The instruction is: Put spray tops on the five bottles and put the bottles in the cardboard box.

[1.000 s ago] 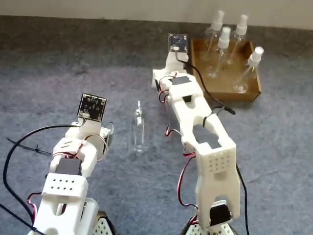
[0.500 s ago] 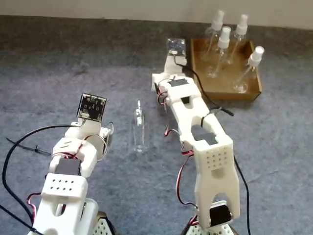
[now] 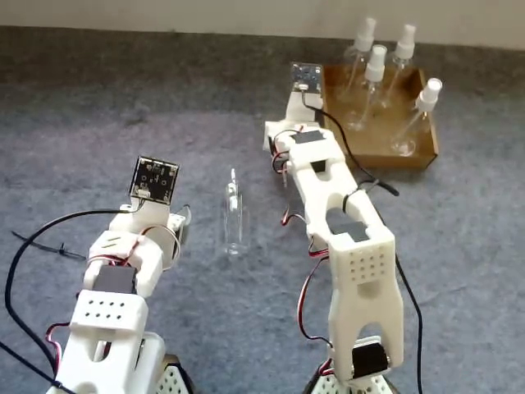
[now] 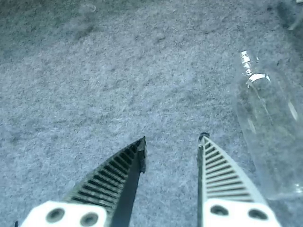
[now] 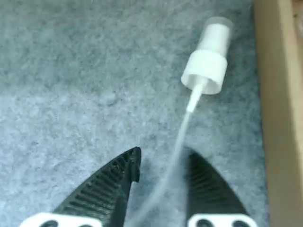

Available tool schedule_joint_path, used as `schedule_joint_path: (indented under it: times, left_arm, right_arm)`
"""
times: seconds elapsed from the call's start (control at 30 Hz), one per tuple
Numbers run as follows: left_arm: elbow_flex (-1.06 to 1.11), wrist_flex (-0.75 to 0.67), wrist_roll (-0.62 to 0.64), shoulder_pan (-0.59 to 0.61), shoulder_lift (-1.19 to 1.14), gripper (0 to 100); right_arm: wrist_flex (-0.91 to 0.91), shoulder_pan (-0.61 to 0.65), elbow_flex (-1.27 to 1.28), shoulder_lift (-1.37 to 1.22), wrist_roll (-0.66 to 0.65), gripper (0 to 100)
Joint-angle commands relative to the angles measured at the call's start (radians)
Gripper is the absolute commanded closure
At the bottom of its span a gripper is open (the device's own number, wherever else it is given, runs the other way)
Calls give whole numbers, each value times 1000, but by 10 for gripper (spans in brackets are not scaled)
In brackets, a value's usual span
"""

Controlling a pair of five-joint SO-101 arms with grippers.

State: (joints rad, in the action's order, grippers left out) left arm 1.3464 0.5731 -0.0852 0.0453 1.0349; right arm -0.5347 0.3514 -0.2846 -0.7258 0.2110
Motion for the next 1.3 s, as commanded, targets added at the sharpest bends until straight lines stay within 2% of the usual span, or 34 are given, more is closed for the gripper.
schedule_joint_path:
  times: [0.0,0.13,0.3,0.53,1.07,1.27]
  left_arm:
    - [-5,-18,-8,18,12,822]
    - [-7,-18,-8,42,12,822]
    - [-5,-44,-8,44,8,822]
    - [-7,-44,-5,104,12,822]
    - [-8,-46,-3,110,12,822]
    - [-10,-46,-3,111,12,822]
  right_arm:
    - [-77,36,-38,10,-6,968]
    - [-182,84,-39,13,-12,979]
    - [-237,82,-42,16,-12,981]
    - [-438,71,-50,19,-14,981]
    - [-464,61,-13,154,-8,983]
    - [-607,62,-21,156,-12,983]
